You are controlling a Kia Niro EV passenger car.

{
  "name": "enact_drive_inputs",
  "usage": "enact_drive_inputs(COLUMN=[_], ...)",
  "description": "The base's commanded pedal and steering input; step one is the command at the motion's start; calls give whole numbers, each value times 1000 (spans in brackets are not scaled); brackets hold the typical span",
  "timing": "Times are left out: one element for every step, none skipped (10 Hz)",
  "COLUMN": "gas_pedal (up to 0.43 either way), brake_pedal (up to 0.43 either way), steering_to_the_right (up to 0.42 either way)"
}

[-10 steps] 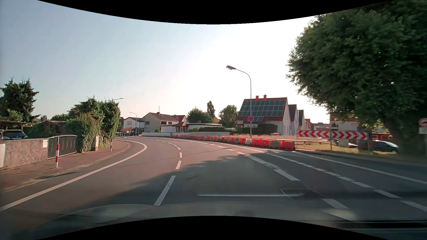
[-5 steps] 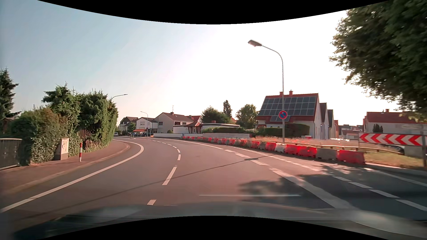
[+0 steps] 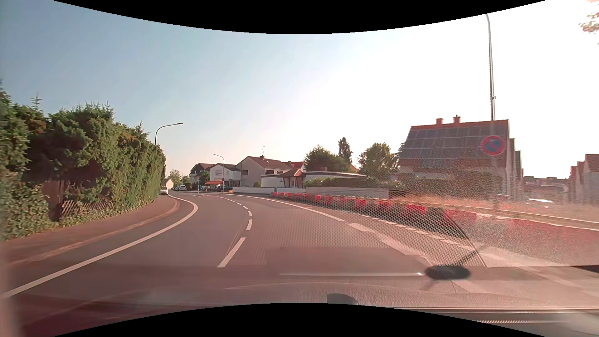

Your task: Follow the waypoints while adhering to traffic rules and regulations

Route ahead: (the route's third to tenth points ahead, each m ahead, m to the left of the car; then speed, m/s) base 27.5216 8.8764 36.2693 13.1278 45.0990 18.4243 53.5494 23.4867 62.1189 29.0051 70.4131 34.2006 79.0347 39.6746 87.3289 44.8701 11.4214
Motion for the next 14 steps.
enact_drive_inputs(gas_pedal=[0, 0, 0, 0, 0, 0, 0, 8, 20, 20, 20, 28, 28, 28], brake_pedal=[0, 0, 0, 0, 0, 0, 0, 0, 0, 0, 0, 0, 0, 0], steering_to_the_right=[-76, -76, -76, -76, -75, -75, -75, -75, -74, -74, -74, -73, -73, -72])
